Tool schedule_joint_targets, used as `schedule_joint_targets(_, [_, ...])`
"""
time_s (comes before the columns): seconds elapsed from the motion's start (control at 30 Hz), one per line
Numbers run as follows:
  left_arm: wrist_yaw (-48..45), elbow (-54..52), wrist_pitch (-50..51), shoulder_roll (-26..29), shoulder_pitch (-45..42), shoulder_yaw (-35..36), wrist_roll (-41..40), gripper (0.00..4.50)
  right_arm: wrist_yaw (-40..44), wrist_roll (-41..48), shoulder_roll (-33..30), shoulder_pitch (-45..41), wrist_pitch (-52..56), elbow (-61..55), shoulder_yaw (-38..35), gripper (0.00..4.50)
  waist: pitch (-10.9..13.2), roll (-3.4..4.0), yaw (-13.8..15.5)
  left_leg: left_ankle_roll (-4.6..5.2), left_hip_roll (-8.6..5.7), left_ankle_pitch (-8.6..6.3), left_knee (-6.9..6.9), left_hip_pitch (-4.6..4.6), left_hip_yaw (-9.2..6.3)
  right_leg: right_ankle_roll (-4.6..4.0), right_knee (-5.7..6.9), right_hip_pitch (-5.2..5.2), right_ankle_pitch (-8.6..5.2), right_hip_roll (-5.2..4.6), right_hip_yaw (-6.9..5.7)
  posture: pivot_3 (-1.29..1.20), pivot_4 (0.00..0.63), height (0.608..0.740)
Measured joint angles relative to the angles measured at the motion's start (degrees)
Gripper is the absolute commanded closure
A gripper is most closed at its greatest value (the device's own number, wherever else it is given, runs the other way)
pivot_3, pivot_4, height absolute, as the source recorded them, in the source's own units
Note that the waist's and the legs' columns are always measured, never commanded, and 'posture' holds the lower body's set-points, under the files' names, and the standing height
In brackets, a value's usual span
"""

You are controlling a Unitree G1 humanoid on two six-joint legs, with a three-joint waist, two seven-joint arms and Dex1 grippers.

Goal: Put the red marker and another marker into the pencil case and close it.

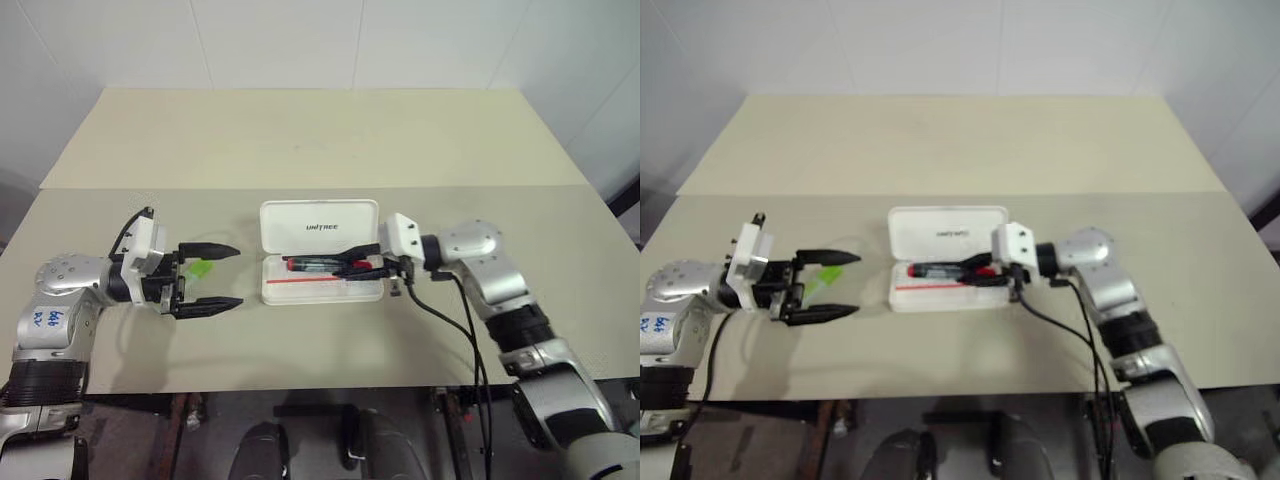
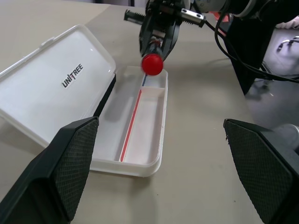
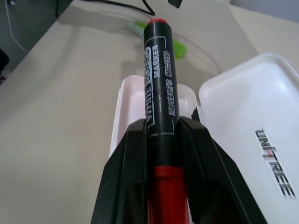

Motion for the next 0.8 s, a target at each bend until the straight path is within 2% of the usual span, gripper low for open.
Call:
schedule_joint_targets(0.13, [2.03,-2.62,0.01,-0.96,1.85,0.11,-0.08,0.00,0.11,-2.69,3.84,-3.87,-4.58,8.63,1.12,3.89,0.00,0.00,-0.28,-0.03,0.01,0.02,0.01,0.02,-0.02,-0.03,0.16,0.00,-0.02,-0.09,0.00,0.00,0.150,0.740])
schedule_joint_targets(0.43, [5.78,-7.15,0.34,-1.50,3.90,1.15,-0.39,0.00,-0.22,-8.96,5.21,-7.86,-15.67,21.93,2.13,3.89,0.01,0.01,-1.25,-0.10,0.00,0.05,0.00,0.07,-0.08,-0.11,0.37,0.00,-0.07,-0.27,-0.02,0.00,0.150,0.740])
schedule_joint_targets(0.73, [9.41,-9.33,1.14,-3.55,5.65,1.21,-0.76,0.00,-3.02,-11.70,5.69,-11.25,-20.51,29.42,1.92,3.89,0.01,0.02,-1.46,-0.30,0.03,0.15,-0.02,0.20,-0.13,-0.25,0.49,-0.02,-0.15,-0.28,0.01,0.00,0.150,0.740])
schedule_joint_targets(0.8, [9.49,-9.33,1.12,-3.73,5.63,1.21,-0.75,0.00,-3.57,-11.76,6.09,-11.44,-20.72,29.64,1.89,3.14,0.01,0.02,-1.46,-0.33,0.04,0.17,-0.03,0.20,-0.17,-0.28,0.51,-0.02,-0.16,-0.28,0.00,0.00,0.150,0.740])
